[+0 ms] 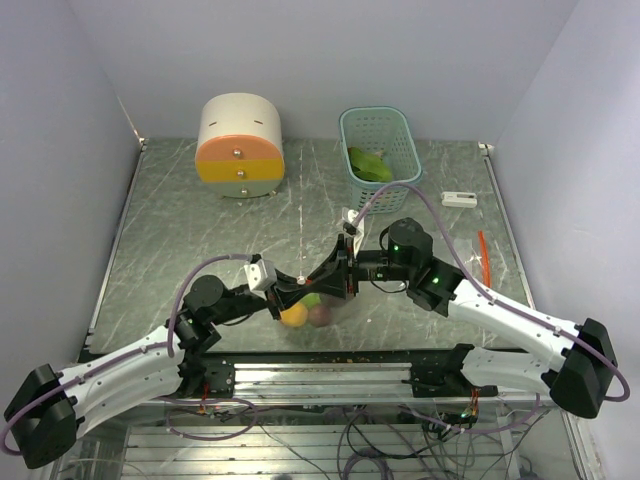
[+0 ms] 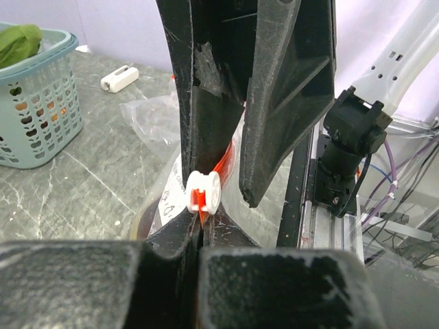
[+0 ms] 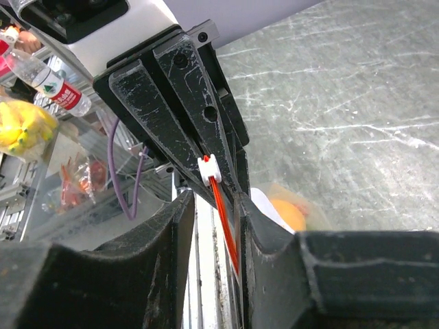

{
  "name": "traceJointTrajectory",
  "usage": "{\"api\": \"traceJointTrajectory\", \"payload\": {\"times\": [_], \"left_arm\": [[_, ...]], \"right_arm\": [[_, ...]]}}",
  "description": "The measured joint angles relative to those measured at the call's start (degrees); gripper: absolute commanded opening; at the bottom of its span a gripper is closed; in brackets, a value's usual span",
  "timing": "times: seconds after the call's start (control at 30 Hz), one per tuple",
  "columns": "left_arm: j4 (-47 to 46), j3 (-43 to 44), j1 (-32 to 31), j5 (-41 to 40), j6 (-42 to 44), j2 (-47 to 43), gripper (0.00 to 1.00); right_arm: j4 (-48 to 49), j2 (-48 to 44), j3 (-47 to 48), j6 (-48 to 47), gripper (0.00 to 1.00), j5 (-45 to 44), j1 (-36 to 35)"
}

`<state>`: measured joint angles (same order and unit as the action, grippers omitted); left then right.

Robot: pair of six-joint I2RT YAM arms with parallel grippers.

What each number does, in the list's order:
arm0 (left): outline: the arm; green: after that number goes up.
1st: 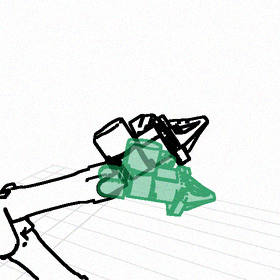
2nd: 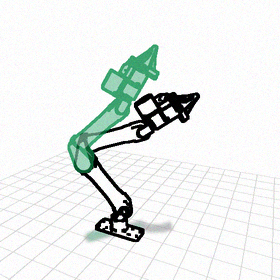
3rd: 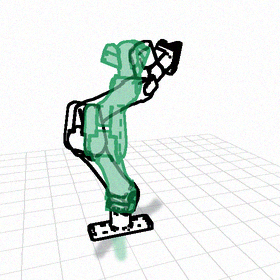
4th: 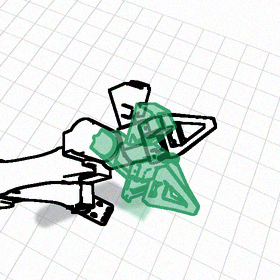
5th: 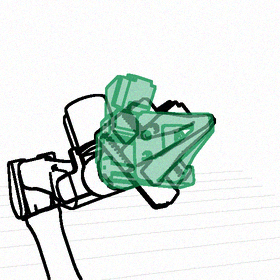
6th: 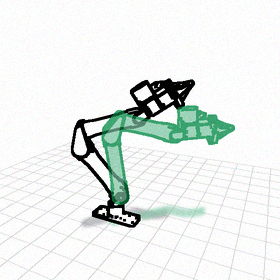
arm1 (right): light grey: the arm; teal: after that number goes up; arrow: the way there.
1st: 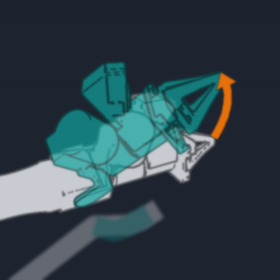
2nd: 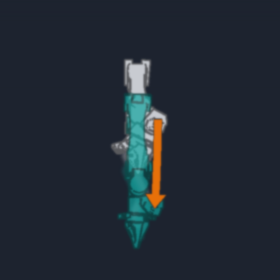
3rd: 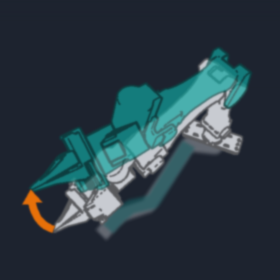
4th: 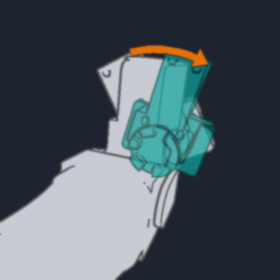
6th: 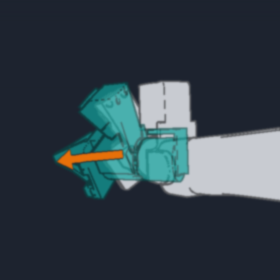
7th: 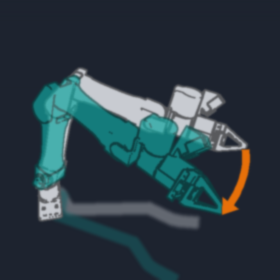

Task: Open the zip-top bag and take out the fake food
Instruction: Unzip the zipper food storage bag at the center of the board.

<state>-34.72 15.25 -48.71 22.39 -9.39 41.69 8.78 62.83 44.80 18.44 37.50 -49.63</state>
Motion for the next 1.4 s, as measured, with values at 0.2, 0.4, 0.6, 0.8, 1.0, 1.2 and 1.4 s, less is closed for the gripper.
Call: {"api": "traceJointTrajectory", "payload": {"times": [0.2, 0.4, 0.6, 0.8, 1.0, 1.2, 1.4], "left_arm": [[-0.28, 0.0, 0.33, 0.87, -0.17, -0.28, 0.07], [-1.44, -0.07, 0.87, 1.62, -0.9, 0.04, 0.07], [-1.9, -0.11, 1.46, 2.29, -1.6, 0.11, 0.07], [-1.92, -0.11, 1.75, 2.82, -2.05, 0.17, 0.07], [-2.43, -0.11, 1.86, 3.67, -2.45, 1.03, 0.07], [-2.62, -0.11, 2.19, 3.85, -2.67, 1.07, 0.07], [-2.8, -0.11, 2.62, 4.02, -3.04, 1.07, 0.07]], "right_arm": [[0.9, 1.6, 1.07, 0.02, 0.43, 0.04, 0.0], [0.85, 1.92, 1.07, -0.07, 0.5, -0.48, 0.0], [0.81, 1.92, 1.57, -0.31, 0.45, -1.03, 0.0], [1.2, 1.95, 2.89, -0.46, 0.33, -1.01, 0.0], [1.4, 2.71, 3.43, -0.46, 0.23, -0.79, 0.0], [1.46, 3.32, 3.67, -0.48, 0.12, -0.59, 0.0], [1.4, 3.3, 3.74, -0.68, 0.01, -0.72, -0.02]]}}
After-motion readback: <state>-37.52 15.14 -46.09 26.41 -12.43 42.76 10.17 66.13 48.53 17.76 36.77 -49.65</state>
